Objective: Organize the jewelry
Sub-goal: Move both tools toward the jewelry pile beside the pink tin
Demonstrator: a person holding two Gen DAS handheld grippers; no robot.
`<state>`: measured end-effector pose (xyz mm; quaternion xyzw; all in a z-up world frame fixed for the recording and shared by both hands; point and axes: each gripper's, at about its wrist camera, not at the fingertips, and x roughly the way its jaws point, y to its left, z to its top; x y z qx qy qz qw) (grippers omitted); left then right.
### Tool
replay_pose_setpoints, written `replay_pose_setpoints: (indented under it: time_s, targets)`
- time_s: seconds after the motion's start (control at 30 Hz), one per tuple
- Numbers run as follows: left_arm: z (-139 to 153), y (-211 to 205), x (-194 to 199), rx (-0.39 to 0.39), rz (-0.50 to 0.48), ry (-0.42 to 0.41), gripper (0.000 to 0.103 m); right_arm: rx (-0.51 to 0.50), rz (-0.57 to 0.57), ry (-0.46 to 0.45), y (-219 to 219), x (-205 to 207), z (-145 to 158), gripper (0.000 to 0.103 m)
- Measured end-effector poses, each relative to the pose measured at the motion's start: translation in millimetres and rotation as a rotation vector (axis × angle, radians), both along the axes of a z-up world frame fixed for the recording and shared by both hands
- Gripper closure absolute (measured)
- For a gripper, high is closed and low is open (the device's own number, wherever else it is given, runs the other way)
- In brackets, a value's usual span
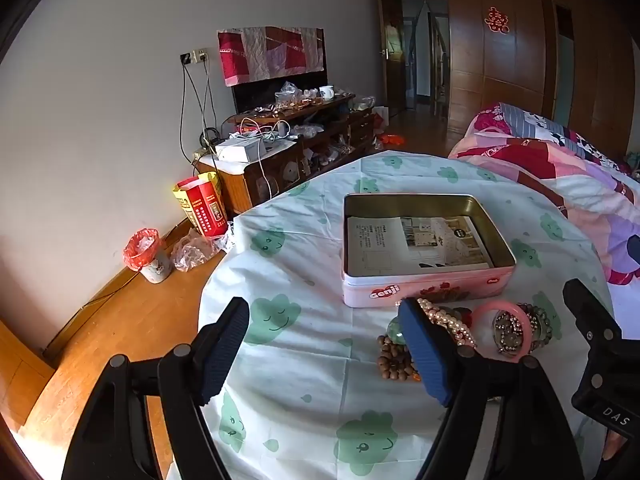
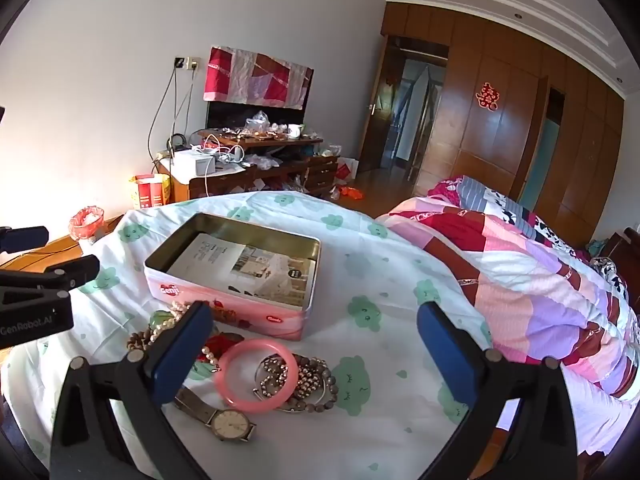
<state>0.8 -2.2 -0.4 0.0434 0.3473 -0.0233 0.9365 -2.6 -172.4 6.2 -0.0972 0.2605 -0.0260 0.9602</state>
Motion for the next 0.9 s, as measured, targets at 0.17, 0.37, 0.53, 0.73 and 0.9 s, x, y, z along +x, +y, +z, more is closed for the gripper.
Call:
replay_pose_setpoints:
  time_s: [0.17, 0.37, 0.53, 0.73, 0.9]
  targets:
    - [0, 2, 6, 0.013, -0.004, -0.001, 0.026, 0.008, 0.002, 0.002, 0, 0, -1, 0.000]
    - [-2, -1, -1, 0.048, 0.013, -0.030, 0.026, 0.012, -0.001, 0.003, -3, 0, -2, 0.000]
    - [-4, -2, -1, 0.052, 0.017, -0.031, 0.026, 0.004, 0.000, 0.008, -1, 1, -3, 0.000]
    - [-5, 0, 1, 0.054, 0.027, -0.029, 0.026, 0.003, 0.000, 0.009, -1, 2, -4, 0.000]
    - [-7, 0, 2, 0.059, 0.034, -0.027, 0.026, 0.004, 0.000, 0.012, -1, 2, -5, 0.000]
